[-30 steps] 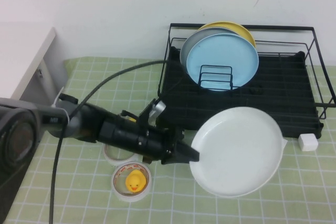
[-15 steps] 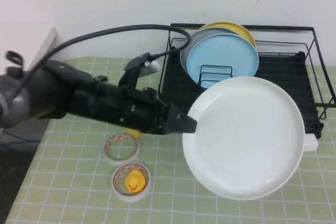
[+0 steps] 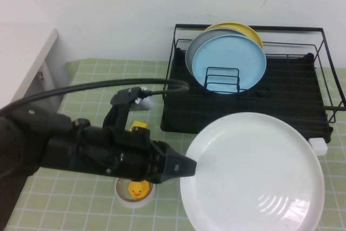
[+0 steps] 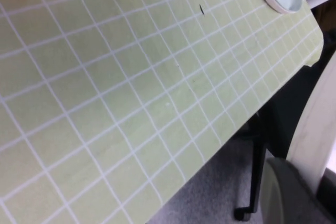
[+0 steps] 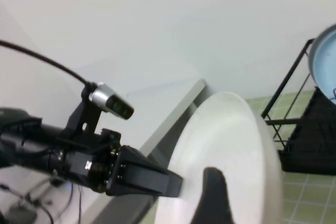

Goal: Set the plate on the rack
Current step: Hand over the plate

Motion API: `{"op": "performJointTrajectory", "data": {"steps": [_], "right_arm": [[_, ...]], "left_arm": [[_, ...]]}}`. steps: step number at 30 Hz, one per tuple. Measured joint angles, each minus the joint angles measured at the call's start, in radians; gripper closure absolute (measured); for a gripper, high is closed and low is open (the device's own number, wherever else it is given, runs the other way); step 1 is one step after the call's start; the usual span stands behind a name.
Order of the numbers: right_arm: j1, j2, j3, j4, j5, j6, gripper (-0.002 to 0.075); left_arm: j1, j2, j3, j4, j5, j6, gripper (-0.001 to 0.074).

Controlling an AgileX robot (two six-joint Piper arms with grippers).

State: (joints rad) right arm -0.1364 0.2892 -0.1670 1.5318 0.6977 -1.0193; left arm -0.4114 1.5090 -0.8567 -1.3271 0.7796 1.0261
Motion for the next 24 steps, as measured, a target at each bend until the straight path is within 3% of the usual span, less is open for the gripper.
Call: {"op": "performJointTrajectory", "data": {"steps": [24], "right_arm": [[0.0,0.722,-0.187,-0.041,0.268,-0.436,0.0218]], "left_arm": [[-0.029,-0.01,0.017,-0.151,-0.066,0.097,0.0731]]}}
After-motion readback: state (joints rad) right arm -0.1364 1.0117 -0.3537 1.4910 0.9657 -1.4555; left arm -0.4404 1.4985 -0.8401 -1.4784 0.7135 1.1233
